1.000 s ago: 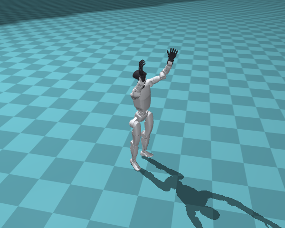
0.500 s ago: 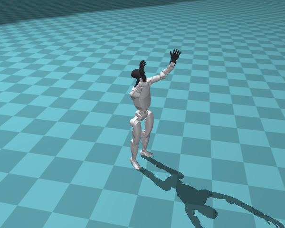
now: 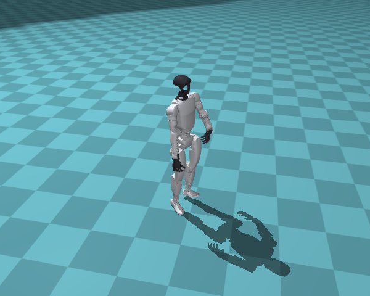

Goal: In place motions

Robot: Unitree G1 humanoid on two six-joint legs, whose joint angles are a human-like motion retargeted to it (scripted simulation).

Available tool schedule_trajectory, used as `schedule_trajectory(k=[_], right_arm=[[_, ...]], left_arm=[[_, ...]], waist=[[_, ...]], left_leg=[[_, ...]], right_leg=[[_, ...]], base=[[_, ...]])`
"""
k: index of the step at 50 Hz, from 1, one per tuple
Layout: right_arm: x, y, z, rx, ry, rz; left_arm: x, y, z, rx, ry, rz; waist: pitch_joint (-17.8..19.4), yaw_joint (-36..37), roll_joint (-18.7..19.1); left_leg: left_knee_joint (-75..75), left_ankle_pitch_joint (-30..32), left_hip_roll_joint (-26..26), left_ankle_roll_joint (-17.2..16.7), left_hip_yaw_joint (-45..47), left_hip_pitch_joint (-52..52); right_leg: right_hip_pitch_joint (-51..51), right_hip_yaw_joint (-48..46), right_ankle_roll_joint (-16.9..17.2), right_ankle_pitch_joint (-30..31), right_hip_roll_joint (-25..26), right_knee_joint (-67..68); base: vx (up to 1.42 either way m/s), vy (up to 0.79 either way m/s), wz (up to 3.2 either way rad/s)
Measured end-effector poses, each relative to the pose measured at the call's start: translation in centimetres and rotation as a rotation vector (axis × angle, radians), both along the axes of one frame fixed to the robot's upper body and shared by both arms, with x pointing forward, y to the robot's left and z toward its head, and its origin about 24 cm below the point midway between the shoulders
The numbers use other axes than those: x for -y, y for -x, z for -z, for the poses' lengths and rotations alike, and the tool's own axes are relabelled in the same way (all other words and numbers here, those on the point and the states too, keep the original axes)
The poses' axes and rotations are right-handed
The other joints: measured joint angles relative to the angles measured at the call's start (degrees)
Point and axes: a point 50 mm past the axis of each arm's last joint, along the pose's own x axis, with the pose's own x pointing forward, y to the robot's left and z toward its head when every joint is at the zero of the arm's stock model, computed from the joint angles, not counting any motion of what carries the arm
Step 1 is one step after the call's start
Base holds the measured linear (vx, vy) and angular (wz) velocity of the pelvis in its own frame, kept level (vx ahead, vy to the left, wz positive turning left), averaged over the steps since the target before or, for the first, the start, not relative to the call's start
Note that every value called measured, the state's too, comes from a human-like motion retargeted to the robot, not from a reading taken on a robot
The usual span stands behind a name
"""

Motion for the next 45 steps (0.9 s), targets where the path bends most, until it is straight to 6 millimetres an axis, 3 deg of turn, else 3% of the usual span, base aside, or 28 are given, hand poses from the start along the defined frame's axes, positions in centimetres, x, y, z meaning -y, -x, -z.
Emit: schedule_trajectory(k=[2, 4, 7, 10, 13, 17, 22, 25, 28, 32, 35, 38, 40, 43, 45], right_arm=[[-1.5, 8.9, 0.9, -0.217, 0.067, 0.212], [-3.6, 16.5, 0.2, -0.396, 0.037, 0.486], [-6.7, 25.0, -2.4, -0.585, -0.057, 0.892], [-8.2, 30.2, -5.4, -0.759, -0.056, 1.167], [-7.5, 31.3, -6.2, -0.813, 0.062, 1.229], [-4.6, 29.1, -4.9, -0.718, 0.211, 1.093], [-2.3, 22.3, -1.8, -0.538, 0.082, 0.804], [-2.2, 16.0, 0.2, -0.375, -0.105, 0.618], [-2.5, 8.2, 1.2, -0.123, -0.215, 0.427], [-3.3, -1.1, 0.1, 0.191, -0.245, 0.173], [-4.1, -5.8, -1.6, 0.358, -0.235, -0.005], [-4.7, -8.2, -2.9, 0.477, -0.208, -0.176], [-4.7, -8.6, -3.2, 0.507, -0.173, -0.266], [-4.3, -7.2, -2.5, 0.466, -0.107, -0.337], [-3.8, -5.2, -1.6, 0.394, -0.069, -0.339]], left_arm=[[3.3, 6.5, 1.2, -0.115, 0.016, -0.159], [8.2, 12.3, 1.5, -0.206, 0.075, -0.451], [15.6, 19.2, -0.2, -0.368, 0.166, -0.982], [20.4, 23.6, -3.0, -0.535, 0.139, -1.401], [22.1, 25.1, -4.2, -0.604, 0.017, -1.571], [20.9, 24.5, -3.2, -0.522, -0.029, -1.535], [15.9, 20.7, -0.4, -0.332, 0.055, -1.314], [12.5, 16.0, 1.5, -0.145, 0.122, -1.166], [10.0, 9.8, 2.7, 0.086, 0.175, -1.053], [8.5, 3.1, 2.7, 0.328, 0.215, -0.941], [8.1, -0.1, 2.3, 0.436, 0.23, -0.869], [8.1, -1.2, 2.1, 0.471, 0.237, -0.807], [8.2, -0.9, 2.2, 0.462, 0.236, -0.781], [8.6, 1.1, 2.5, 0.394, 0.231, -0.773], [9.1, 3.1, 2.8, 0.32, 0.229, -0.783]], waist=[[0.45, 0.08, 0.08], [0.13, -0.27, 0.03], [-0.64, -1.01, 0.07], [-0.63, -1.09, 0.52], [2.74, -0.93, 1.07], [6.1, -1.23, 1.41], [4.69, -1.25, 0.63], [3.86, -0.96, 0.19], [4.1, -0.98, 0.07], [4.31, -0.98, 0.21], [4.22, -0.58, 0.01], [4.1, -0.3, -0.33], [3.98, -0.22, -0.45], [3.86, -0.47, -0.53], [3.87, -0.6, -0.57]], left_leg=[[0.07, -0.03, -0.02, 0.01, -0.36, -0.74], [0.1, -0.06, -0.09, -0.05, -0.53, -1.79], [-0.01, -0.2, -0.21, -0.07, -0.26, -2.58], [-0.04, -0.52, 0.22, -0.1, 0.75, -2.57], [0.02, -0.73, 0.89, -0.16, 2.05, -1.06], [0.01, -0.66, 1.42, -0.27, 2.88, 0.39], [0.12, -0.14, 1.57, -0.63, 2.57, -0.85], [0.27, 0.23, 1.69, -0.83, 2.1, -1.8], [0.44, 0.58, 1.95, -0.99, 1.85, -2.14], [0.43, 1.0, 2.28, -1.07, 1.66, -2.03], [0.44, 1.2, 2.36, -1.11, 1.58, -1.94], [0.43, 1.28, 2.31, -1.1, 1.38, -1.74], [0.43, 1.25, 2.3, -1.1, 1.35, -1.61], [0.36, 1.1, 2.24, -1.04, 1.4, -1.29], [0.31, 0.96, 2.22, -1.0, 1.5, -1.03]], right_leg=[[-0.45, -0.27, 0.15, -0.1, -0.09, -0.03], [-1.3, -0.45, 0.29, -0.21, -0.32, -0.03], [-2.21, -0.22, 0.37, -0.27, -0.56, -0.05], [-2.8, 0.67, 0.38, -0.12, -0.32, 0.08], [-2.05, 1.75, 0.24, 0.23, 0.19, 0.27], [-1.16, 2.49, 0.04, 0.69, 0.62, 0.32], [-1.98, 2.18, -0.12, 0.96, 0.52, 0.18], [-2.57, 1.92, -0.19, 1.03, 0.53, 0.24], [-2.64, 1.63, -0.28, 1.14, 0.62, 0.32], [-2.39, 1.41, -0.45, 1.31, 0.98, 0.29], [-2.21, 1.27, -0.54, 1.34, 1.09, 0.27], [-1.91, 1.1, -0.58, 1.27, 1.12, 0.22], [-1.76, 1.08, -0.59, 1.18, 1.14, 0.22], [-1.52, 1.1, -0.58, 1.02, 1.2, 0.19], [-1.32, 1.11, -0.56, 0.93, 1.24, 0.15]], base=[[0.1, 0.13, 0.17], [0.22, 0.13, 0.15], [0.21, 0.08, -0.05], [0.11, 0.05, -0.32], [-0.1, 0.04, -0.43], [-0.12, 0.01, -0.22], [-0.01, -0.05, 0.09], [-0.05, -0.08, 0.17], [-0.11, -0.05, 0.09], [-0.08, -0.04, 0.04], [0.0, 0.0, 0.0], [0.0, 0.0, 0.0], [0.03, 0.0, 0.0], [0.06, 0.01, -0.02], [0.06, 0.02, -0.04]])
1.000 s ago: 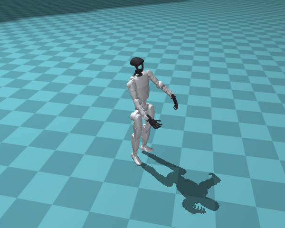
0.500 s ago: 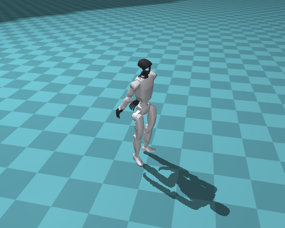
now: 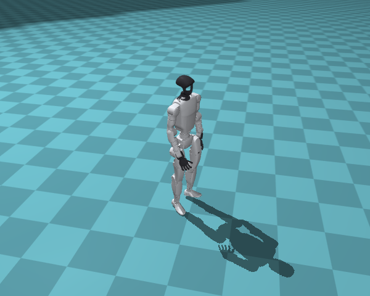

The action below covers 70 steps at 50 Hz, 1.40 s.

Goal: In place motions

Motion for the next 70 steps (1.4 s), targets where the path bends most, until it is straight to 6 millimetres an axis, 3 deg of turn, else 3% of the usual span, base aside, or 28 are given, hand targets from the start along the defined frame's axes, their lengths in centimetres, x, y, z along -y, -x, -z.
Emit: schedule_trajectory(k=[3, 7, 10, 13, 17, 20, 23, 25, 28, 32, 35, 37, 40, 42, 48, 51, 55, 59, 62, 66, 70], right_arm=[[0.8, 4.9, 1.7, -0.18, 0.042, 0.071], [1.7, 13.2, 2.9, -0.519, 0.081, 0.267], [2.4, 19.5, 2.0, -0.792, 0.111, 0.49], [2.5, 24.4, 0.4, -0.986, 0.09, 0.755], [2.1, 27.7, -0.7, -1.029, 0.085, 1.083], [1.9, 27.7, -0.6, -0.965, 0.14, 1.233], [2.0, 25.7, 0.1, -0.902, 0.116, 1.294], [2.2, 22.9, 0.9, -0.854, 0.053, 1.297], [2.3, 14.9, 2.1, -0.693, -0.111, 1.2], [0.5, 0.9, 1.0, -0.392, -0.392, 0.913], [-1.3, -9.5, -3.1, -0.107, -0.547, 0.678], [-2.1, -15.0, -7.0, 0.075, -0.577, 0.553], [-3.4, -21.1, -13.2, 0.322, -0.583, 0.42], [-4.1, -23.8, -17.0, 0.459, -0.585, 0.383], [-3.4, -28.1, -25.9, 0.68, -0.637, 0.433], [-2.7, -28.9, -28.7, 0.756, -0.625, 0.42], [-1.9, -29.3, -30.8, 0.853, -0.531, 0.391], [-1.5, -29.4, -31.2, 0.895, -0.487, 0.408], [-1.6, -29.3, -30.7, 0.878, -0.526, 0.414], [-2.0, -28.9, -29.1, 0.848, -0.556, 0.412], [-1.9, -27.8, -25.8, 0.837, -0.473, 0.365]], left_arm=[[1.0, 4.0, 0.1, -0.14, 0.059, -0.02], [2.6, 9.5, -0.5, -0.34, 0.133, -0.076], [3.8, 12.9, -1.4, -0.467, 0.174, -0.126], [4.5, 15.3, -2.2, -0.557, 0.19, -0.163], [4.5, 16.7, -2.8, -0.623, 0.172, -0.172], [3.8, 16.7, -2.8, -0.649, 0.131, -0.162], [2.7, 14.9, -2.3, -0.632, 0.081, -0.164], [1.8, 12.3, -1.6, -0.568, 0.069, -0.169], [-0.6, 5.0, -1.0, -0.401, 0.062, -0.121], [-2.3, -8.4, -2.8, -0.075, 0.01, -0.018], [-1.3, -18.7, -7.1, 0.242, -0.007, 0.01], [-0.2, -24.3, -10.8, 0.451, -0.004, 0.023], [0.7, -30.0, -16.6, 0.712, -0.016, 0.066], [0.9, -32.5, -19.9, 0.838, -0.05, 0.093], [1.9, -36.0, -26.7, 1.039, -0.106, 0.116], [2.4, -36.8, -28.6, 1.088, -0.1, 0.053], [3.1, -37.6, -30.8, 1.182, -0.078, -0.099], [3.0, -38.0, -32.1, 1.295, -0.118, -0.211], [3.0, -38.0, -32.0, 1.324, -0.149, -0.205], [2.8, -37.6, -30.7, 1.306, -0.145, -0.139], [1.6, -36.6, -27.7, 1.26, -0.167, -0.109]], waist=[[-0.04, -0.09, -0.05], [-0.22, -0.29, 0.03], [-0.04, -0.46, 0.27], [0.23, -0.34, 0.52], [0.27, 0.22, 0.69], [-0.14, 0.31, 0.75], [-1.37, 0.19, 1.11], [-2.33, 0.23, 1.43], [-3.16, 0.35, 1.56], [-4.57, 0.59, 1.43], [-6.0, 1.02, 1.42], [-6.95, 1.22, 1.4], [-8.36, 1.28, 1.38], [-9.01, 1.37, 1.25], [-10.48, 2.36, 0.59], [-11.06, 2.09, 0.13], [-11.05, 1.7, -0.09], [-10.98, 2.0, -0.32], [-11.23, 2.09, -0.46], [-11.32, 2.05, -0.33], [-11.34, 1.57, 0.24]], left_leg=[[-0.08, -0.2, -0.07, 0.06, 0.11, 0.28], [-0.15, -0.41, -0.17, 0.12, 0.09, 0.32], [-0.18, -0.52, -0.31, 0.18, -0.11, 0.42], [-0.19, -0.59, -0.49, 0.25, -0.42, 0.48], [-0.16, -0.56, -0.8, 0.32, -0.88, 0.38], [-0.09, -0.49, -0.97, 0.35, -1.21, 0.27], [-0.06, -0.42, -0.91, 0.41, -1.43, -0.1], [-0.06, -0.38, -0.78, 0.45, -1.33, -0.22], [0.04, -0.29, -0.7, 0.52, -1.23, -0.11], [0.16, -0.08, -0.81, 0.61, -1.59, 0.22], [0.28, 0.02, -0.85, 0.68, -1.9, 0.14], [0.29, 0.03, -0.87, 0.72, -1.84, 0.13], [0.27, -0.08, -0.89, 0.76, -1.55, 0.09], [0.27, -0.19, -0.92, 0.81, -1.34, -0.01], [0.22, -0.48, -1.11, 0.9, -0.78, -0.63], [0.28, -0.44, -1.25, 0.93, -1.33, -1.08], [0.42, -0.44, -1.37, 1.02, -2.1, -0.99], [0.45, -0.49, -1.36, 1.06, -2.22, -0.83], [0.42, -0.49, -1.39, 1.06, -2.22, -0.94], [0.41, -0.51, -1.43, 1.08, -2.12, -0.96], [0.4, -0.59, -1.53, 1.11, -2.18, -0.64]], right_leg=[[0.2, 0.06, 0.06, -0.17, 0.02, -0.05], [0.26, -0.02, 0.18, -0.38, -0.04, -0.1], [0.52, -0.25, 0.27, -0.53, -0.12, -0.22], [0.78, -0.54, 0.38, -0.67, -0.25, -0.32], [1.04, -0.95, 0.47, -0.83, -0.51, -0.41], [1.2, -1.3, 0.51, -0.91, -0.65, -0.47], [0.9, -1.53, 0.55, -0.86, -0.61, -0.46], [0.71, -1.52, 0.51, -0.75, -0.46, -0.45], [0.75, -1.46, 0.37, -0.56, -0.26, -0.42], [1.18, -1.75, 0.22, -0.39, -0.24, -0.33], [1.17, -1.96, 0.17, -0.32, -0.2, -0.2], [1.09, -1.89, 0.13, -0.28, -0.19, -0.14], [0.83, -1.63, 0.1, -0.25, -0.2, -0.1], [0.58, -1.46, 0.11, -0.25, -0.21, -0.06], [-0.39, -1.08, 0.15, -0.31, -0.41, 0.03], [-0.44, -1.57, 0.26, -0.5, -0.49, -0.1], [0.14, -2.19, 0.37, -0.81, -0.44, -0.15], [0.38, -2.34, 0.39, -0.87, -0.41, -0.15], [0.27, -2.36, 0.38, -0.85, -0.42, -0.2], [0.11, -2.25, 0.33, -0.81, -0.43, -0.13], [0.35, -2.23, 0.29, -0.82, -0.42, -0.08]], base=[[0.06, 0.02, -0.04], [0.02, 0.01, 0.0], [0.0, 0.0, 0.0], [0.01, 0.03, 0.06], [0.0, 0.0, 0.0], [0.0, 0.0, 0.0], [-0.02, -0.02, 0.02], [0.0, 0.0, 0.0], [-0.07, -0.09, -0.04], [-0.08, -0.11, 0.06], [-0.05, -0.09, 0.07], [0.0, -0.07, -0.03], [0.04, -0.03, -0.06], [0.05, -0.06, -0.09], [0.01, -0.04, -0.03], [-0.01, -0.08, 0.17], [0.01, -0.02, 0.09], [0.0, 0.0, 0.0], [0.0, 0.0, 0.0], [0.0, 0.0, 0.0], [0.0, 0.02, 0.0]])
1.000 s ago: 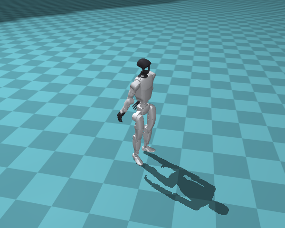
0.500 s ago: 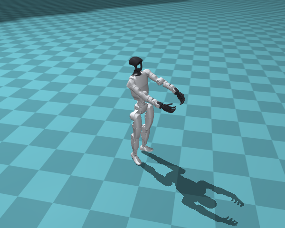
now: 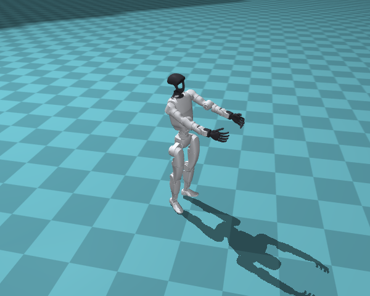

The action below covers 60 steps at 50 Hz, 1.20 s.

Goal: In place motions

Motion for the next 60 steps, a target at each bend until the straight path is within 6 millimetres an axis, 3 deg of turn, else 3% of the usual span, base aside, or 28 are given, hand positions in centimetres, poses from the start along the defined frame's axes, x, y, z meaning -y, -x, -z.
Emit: schedule_trajectory(k=[5, 8, 11, 14, 18, 22, 26, 30, 32, 35, 37, 40, 44, 47, 50, 52, 53, 55, 60], right_arm=[[0.9, 3.8, 7.9, -0.181, 0.221, -0.018], [2.1, 8.4, 14.2, -0.445, 0.3, -0.062], [4.0, 16.1, 20.7, -0.853, 0.332, -0.155], [5.7, 25.4, 24.7, -1.273, 0.294, -0.24], [6.4, 36.0, 27.0, -1.577, 0.207, -0.217], [6.2, 43.8, 27.1, -1.755, 0.106, -0.114], [5.7, 49.0, 26.5, -1.868, 0.017, 0.028], [5.2, 52.3, 25.9, -1.903, -0.053, 0.193], [4.6, 53.1, 25.9, -1.902, -0.081, 0.247], [3.6, 53.4, 26.0, -1.891, -0.128, 0.268], [2.9, 52.7, 26.4, -1.863, -0.166, 0.244], [2.3, 50.6, 27.2, -1.784, -0.202, 0.165], [2.1, 46.0, 28.2, -1.637, -0.161, 0.006], [2.5, 42.8, 28.6, -1.56, -0.024, -0.103], [3.1, 40.4, 28.6, -1.508, 0.186, -0.212], [3.4, 39.2, 28.6, -1.454, 0.326, -0.289], [3.5, 38.9, 28.6, -1.429, 0.378, -0.314], [3.5, 38.8, 28.7, -1.407, 0.439, -0.333], [3.5, 41.4, 28.7, -1.477, 0.37, -0.286]], left_arm=[[-3.1, 3.3, 6.8, -0.193, -0.074, -0.053], [-4.6, 7.7, 12.7, -0.468, -0.108, -0.05], [-5.3, 14.2, 18.3, -0.833, -0.1, 0.013], [-5.2, 21.0, 22.2, -1.108, -0.062, 0.152], [-4.5, 28.8, 25.3, -1.295, -0.016, 0.289], [-3.4, 36.5, 26.8, -1.493, 0.049, 0.273], [0.2, 42.7, 27.0, -1.603, 0.397, 0.056], [4.6, 44.4, 26.6, -1.45, 0.947, -0.379], [5.3, 44.2, 26.6, -1.343, 1.116, -0.595], [5.0, 45.1, 26.7, -1.317, 1.136, -0.763], [4.4, 45.9, 26.7, -1.371, 1.041, -0.692], [3.7, 46.4, 26.7, -1.448, 0.888, -0.427], [2.6, 45.5, 26.9, -1.467, 0.712, -0.116], [2.0, 44.3, 27.1, -1.462, 0.598, -0.005], [1.5, 43.2, 27.3, -1.446, 0.517, 0.049], [1.3, 42.5, 27.4, -1.432, 0.492, 0.075], [1.2, 42.3, 27.4, -1.43, 0.48, 0.087], [1.1, 42.4, 27.4, -1.435, 0.457, 0.11], [0.9, 44.4, 27.3, -1.501, 0.445, 0.087]], waist=[[1.79, -0.92, 0.78], [3.68, -1.18, 0.87], [5.82, -0.81, 0.9], [8.84, 0.21, 0.82], [13.42, 1.23, 0.76], [16.51, -0.1, 0.85], [17.51, -1.95, 1.05], [18.12, -3.01, 1.33], [18.56, -3.24, 1.2], [18.89, -3.45, 0.79], [18.85, -3.49, 0.55], [18.73, -3.42, 0.48], [19.34, -2.7, 1.03], [19.67, -4.46, 0.98], [19.72, -10.44, 1.77], [19.62, -6.58, 1.36], [19.35, -3.11, 1.02], [19.05, -2.72, 0.9], [18.44, -2.68, 1.05]], left_leg=[[0.05, -0.08, 0.03, 0.02, -0.07, 1.28], [0.05, -0.05, 0.06, 0.02, -0.3, 2.35], [0.01, -0.06, 0.18, 0.01, -0.25, 3.37], [-0.03, -0.05, 0.37, -0.03, 0.19, 4.61], [-0.05, 0.18, 0.44, -0.13, 0.33, 5.44], [-0.19, 0.62, 0.4, -0.3, 0.02, 4.94], [-0.45, 0.69, 0.8, -0.55, 1.12, 3.92], [-0.51, 0.37, 1.39, -0.64, 2.37, 3.77], [-0.5, 0.29, 1.54, -0.62, 2.66, 4.01], [-0.46, 0.26, 1.63, -0.63, 2.75, 4.29], [-0.42, 0.29, 1.68, -0.66, 2.62, 4.18], [-0.36, 0.32, 1.88, -0.74, 2.71, 3.73], [-0.37, 0.36, 2.33, -0.85, 3.26, 3.55], [-0.15, 0.68, 1.51, -0.74, 1.19, 3.19], [0.44, 1.68, 0.83, -0.8, -5.37, 2.04], [0.25, 1.21, 1.39, -0.9, -1.61, 2.31], [0.05, 0.77, 1.88, -1.01, 1.69, 2.54], [0.06, 0.8, 1.68, -0.98, 1.52, 2.53], [-0.08, 0.73, 1.56, -0.89, 1.3, 2.86]], right_leg=[[1.3, 0.04, -0.05, 0.01, 0.12, 0.02], [2.42, -0.09, -0.07, 0.02, 0.19, 0.03], [3.36, -0.02, -0.11, 0.11, 0.3, 0.05], [4.4, 0.34, -0.18, 0.31, 0.43, 0.02], [5.38, 0.41, -0.19, 0.54, 0.38, -0.14], [5.24, 0.11, -0.06, 0.67, 0.08, -0.26], [3.74, 0.9, 0.09, 0.87, 0.02, -0.19], [2.77, 2.01, 0.12, 1.06, 0.33, 0.05], [2.8, 2.21, 0.07, 1.1, 0.47, 0.14], [2.98, 2.36, 0.0, 1.06, 0.6, 0.24], [2.89, 2.38, -0.05, 1.04, 0.67, 0.3], [2.38, 2.57, -0.17, 1.11, 0.87, 0.39], [1.49, 2.98, -0.45, 1.53, 1.27, 0.68], [0.55, 0.57, -2.3, 2.13, 2.0, 0.69], [2.27, -5.85, -1.0, 2.66, 0.41, -0.73], [1.68, -1.91, -0.74, 2.18, 0.49, 0.01], [1.19, 1.43, -0.65, 1.74, 0.79, 0.51], [1.38, 1.32, -0.75, 1.69, 0.77, 0.32], [1.84, 1.15, -0.65, 1.47, 0.74, 0.19]], base=[[-0.01, 0.06, -0.01], [0.0, 0.02, 0.0], [0.02, 0.02, -0.03], [0.03, 0.09, -0.16], [0.02, 0.14, -0.04], [-0.03, 0.09, 0.07], [-0.04, 0.06, -0.21], [-0.02, 0.04, -0.27], [0.0, 0.0, 0.0], [0.0, 0.0, 0.0], [0.0, 0.0, 0.0], [0.0, 0.0, 0.0], [-0.05, 0.01, -0.11], [-0.07, 0.01, 0.71], [-0.03, -0.02, 1.49], [-0.01, -0.01, -1.26], [0.01, -0.01, -1.77], [0.01, -0.01, -0.45], [0.03, 0.0, 0.06]])
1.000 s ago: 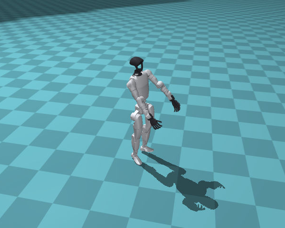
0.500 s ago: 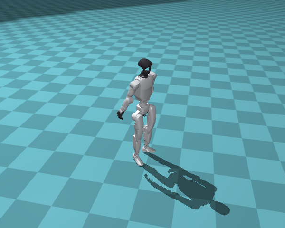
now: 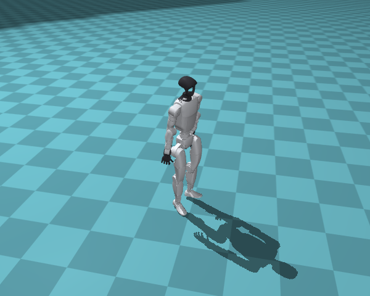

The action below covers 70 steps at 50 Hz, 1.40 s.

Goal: In place motions

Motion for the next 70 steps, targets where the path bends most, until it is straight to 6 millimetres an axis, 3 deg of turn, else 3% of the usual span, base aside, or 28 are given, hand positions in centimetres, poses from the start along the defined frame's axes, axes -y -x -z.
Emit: schedule_trajectory(k=[5, 8, 10, 13, 15, 17, 19, 22, 25, 27, 30, 34, 39, 45, 50, 62, 66, 70], right_arm=[[0.0, 4.6, -0.6, -0.144, -0.027, 0.243], [0.6, 6.7, -1.3, -0.234, 0.007, 0.377], [1.1, 7.5, -1.7, -0.288, 0.046, 0.47], [1.7, 5.9, -1.7, -0.275, 0.087, 0.639], [1.7, 2.5, -1.2, -0.182, 0.081, 0.738], [1.3, -2.4, -1.0, -0.055, 0.018, 0.758], [0.5, -8.7, -1.5, 0.084, -0.086, 0.705], [-1.3, -18.6, -4.3, 0.302, -0.269, 0.527], [-3.4, -27.5, -9.2, 0.559, -0.391, 0.335], [-4.9, -32.4, -13.4, 0.744, -0.442, 0.246], [-7.0, -37.4, -19.9, 1.0, -0.515, 0.194], [-8.0, -41.1, -27.3, 1.265, -0.601, 0.265], [-6.9, -42.8, -33.4, 1.494, -0.612, 0.301], [-4.3, -43.2, -34.7, 1.592, -0.384, 0.342], [-3.3, -42.8, -32.9, 1.522, -0.319, 0.315], [-3.8, -42.1, -30.2, 1.455, -0.358, 0.316], [-5.4, -41.1, -27.7, 1.427, -0.341, 0.182], [-6.5, -38.7, -24.7, 1.413, -0.383, -0.085]], left_arm=[[0.0, 3.5, -0.8, -0.155, 0.004, -0.041], [-0.7, 5.2, -1.2, -0.233, -0.034, 0.063], [-1.4, 5.3, -1.1, -0.244, -0.072, 0.188], [-2.9, 3.2, -0.8, -0.205, -0.111, 0.32], [-3.8, -0.3, -0.5, -0.14, -0.127, 0.327], [-4.7, -5.0, -0.4, -0.037, -0.159, 0.294], [-5.5, -11.3, -1.2, 0.109, -0.202, 0.256], [-5.7, -21.0, -4.0, 0.361, -0.251, 0.181], [-4.1, -30.1, -9.0, 0.648, -0.21, 0.021], [-3.3, -34.8, -13.0, 0.827, -0.168, -0.07], [-2.2, -39.5, -18.7, 1.033, -0.142, -0.105], [-1.3, -43.0, -24.9, 1.223, -0.22, -0.003], [-1.0, -44.8, -29.1, 1.33, -0.417, 0.088], [-0.4, -45.5, -31.2, 1.447, -0.431, -0.006], [-0.2, -45.4, -30.7, 1.447, -0.382, -0.088], [-2.1, -44.9, -28.7, 1.436, -0.46, -0.078], [-4.6, -43.4, -25.4, 1.439, -0.57, 0.129], [-7.9, -39.2, -20.1, 1.345, -0.564, 0.45]], waist=[[-0.87, -0.25, 0.15], [-1.92, -0.57, 0.38], [-2.61, -0.82, 0.68], [-4.37, -0.81, 0.8], [-5.66, -0.62, 0.68], [-7.32, -0.41, 0.32], [-8.7, -0.14, -0.12], [-10.84, 0.04, -0.42], [-12.93, -0.1, -0.22], [-14.31, -0.3, 0.07], [-16.22, -0.07, 0.24], [-18.61, 1.32, -0.28], [-21.34, 2.26, -0.98], [-22.81, 2.17, -1.36], [-24.12, 2.55, -1.6], [-23.97, 2.04, -0.82], [-23.88, 0.48, 0.24], [-22.15, -2.17, 0.6]], left_leg=[[-0.11, -0.27, -0.03, 0.12, -0.05, 0.52], [-0.08, -0.42, 0.05, 0.17, -0.08, 0.35], [-0.02, -0.49, 0.13, 0.2, -0.21, 0.18], [0.09, -0.52, 0.03, 0.2, -0.29, -0.33], [0.23, -0.48, -0.1, 0.2, -0.45, -0.81], [0.2, -0.38, -0.31, 0.19, -0.64, -0.94], [0.18, -0.33, -0.45, 0.19, -0.65, -1.1], [0.2, -0.33, -0.49, 0.23, -0.57, -1.29], [0.23, -0.42, -0.32, 0.28, -0.48, -1.62], [0.25, -0.55, -0.19, 0.35, -0.48, -1.91], [0.23, -0.82, -0.14, 0.43, -0.38, -2.26], [0.25, -1.3, -0.39, 0.52, -0.14, -2.99], [0.34, -1.78, -0.87, 0.7, -0.75, -3.84], [0.47, -2.18, -1.32, 0.9, -1.94, -3.4], [0.35, -2.47, -1.43, 0.88, -1.93, -3.24], [0.28, -2.7, -1.33, 0.9, -1.35, -2.7], [0.22, -2.76, -1.45, 0.88, -0.98, -2.35], [0.03, -2.87, -1.71, 0.8, -0.9, -1.43]], right_leg=[[0.62, -0.12, 0.1, -0.33, 0.16, -0.18], [0.59, -0.2, 0.21, -0.54, 0.25, -0.22], [0.5, -0.34, 0.3, -0.62, 0.29, -0.22], [0.15, -0.61, 0.29, -0.67, 0.2, -0.3], [-0.17, -0.8, 0.25, -0.67, 0.09, -0.33], [-0.24, -0.98, 0.21, -0.64, -0.05, -0.39], [-0.48, -1.0, 0.15, -0.59, -0.14, -0.34], [-0.81, -0.96, 0.09, -0.55, -0.15, -0.22], [-1.25, -0.86, 0.11, -0.6, 0.03, -0.09], [-1.59, -0.85, 0.14, -0.67, 0.2, -0.05], [-2.09, -0.78, 0.22, -0.85, 0.29, 0.02], [-3.03, -0.65, 0.32, -1.17, 0.12, 0.11], [-3.54, -1.1, 0.56, -1.79, -0.13, 0.03], [-2.37, -1.97, 0.73, -2.55, -0.12, -0.15], [-2.3, -2.1, 0.82, -2.75, -0.19, -0.21], [-2.27, -1.71, 0.65, -2.68, -0.01, -0.09], [-2.23, -1.37, 0.51, -2.58, -0.04, -0.07], [-1.52, -1.18, 0.43, -2.62, -0.16, -0.19]], base=[[0.08, 0.0, 0.0], [0.02, 0.0, -0.02], [0.0, 0.0, 0.0], [0.0, 0.0, 0.0], [0.01, -0.04, 0.05], [-0.02, -0.12, 0.09], [-0.01, -0.13, 0.03], [0.05, -0.11, -0.01], [0.04, -0.07, -0.03], [0.02, -0.03, -0.01], [0.02, 0.0, -0.01], [0.07, 0.0, -0.02], [0.01, 0.0, 0.04], [0.06, -0.02, 0.17], [0.01, 0.0, 0.01], [0.0, 0.0, 0.0], [0.01, 0.0, -0.02], [0.0, 0.0, 0.0]])
